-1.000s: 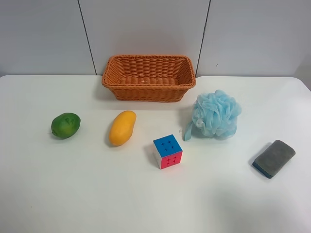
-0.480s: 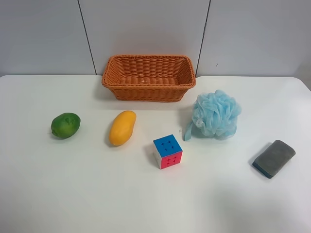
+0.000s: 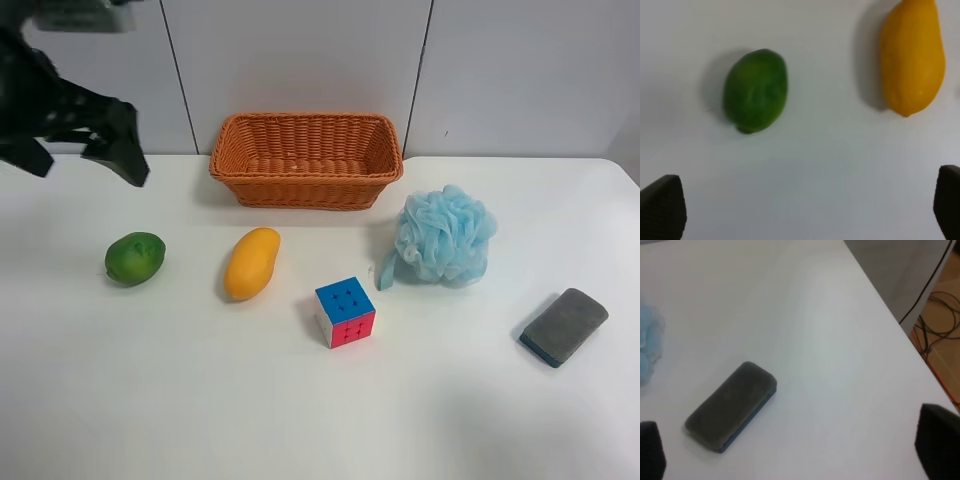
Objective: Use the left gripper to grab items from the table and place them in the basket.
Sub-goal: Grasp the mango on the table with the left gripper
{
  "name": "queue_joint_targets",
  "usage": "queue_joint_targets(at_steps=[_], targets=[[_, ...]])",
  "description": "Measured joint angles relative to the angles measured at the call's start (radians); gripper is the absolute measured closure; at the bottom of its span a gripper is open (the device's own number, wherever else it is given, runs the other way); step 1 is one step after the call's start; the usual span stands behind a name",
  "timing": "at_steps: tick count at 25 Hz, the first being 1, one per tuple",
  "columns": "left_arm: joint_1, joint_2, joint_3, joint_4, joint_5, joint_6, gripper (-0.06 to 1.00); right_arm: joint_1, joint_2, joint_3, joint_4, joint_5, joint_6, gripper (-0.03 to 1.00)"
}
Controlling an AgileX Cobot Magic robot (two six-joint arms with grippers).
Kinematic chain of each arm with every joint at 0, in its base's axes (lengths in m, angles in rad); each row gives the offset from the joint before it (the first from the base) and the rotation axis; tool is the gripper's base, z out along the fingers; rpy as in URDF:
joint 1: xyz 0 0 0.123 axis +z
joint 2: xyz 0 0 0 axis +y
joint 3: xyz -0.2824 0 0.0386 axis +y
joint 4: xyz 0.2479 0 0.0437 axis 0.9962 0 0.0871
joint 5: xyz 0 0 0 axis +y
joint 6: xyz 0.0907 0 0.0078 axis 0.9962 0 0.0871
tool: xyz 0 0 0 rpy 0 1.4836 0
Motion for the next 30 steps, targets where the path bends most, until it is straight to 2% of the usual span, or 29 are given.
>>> queue_joint_targets(at_steps=[5, 11, 15, 22, 30], targets=[[-0.105, 0.147, -0.001, 0.006, -0.084, -0.109, -0.05, 0.000, 0.000, 0.000, 0.000, 0.000, 0.000, -0.02], [-0.184, 0.287, -0.002, -0.007, -0.211, -0.163, -0.05, 0.000, 0.000, 0.000, 0.000, 0.000, 0.000, -0.02], [-0.191, 0.387, -0.041, -0.047, -0.233, -0.167, -0.05, 0.000, 0.000, 0.000, 0.000, 0.000, 0.000, -0.02], [-0.191, 0.530, -0.133, -0.059, -0.243, -0.167, -0.05, 0.000, 0.000, 0.000, 0.000, 0.000, 0.000, -0.02], [-0.191, 0.612, -0.141, -0.061, -0.274, -0.167, -0.05, 0.000, 0.000, 0.000, 0.000, 0.000, 0.000, -0.02]])
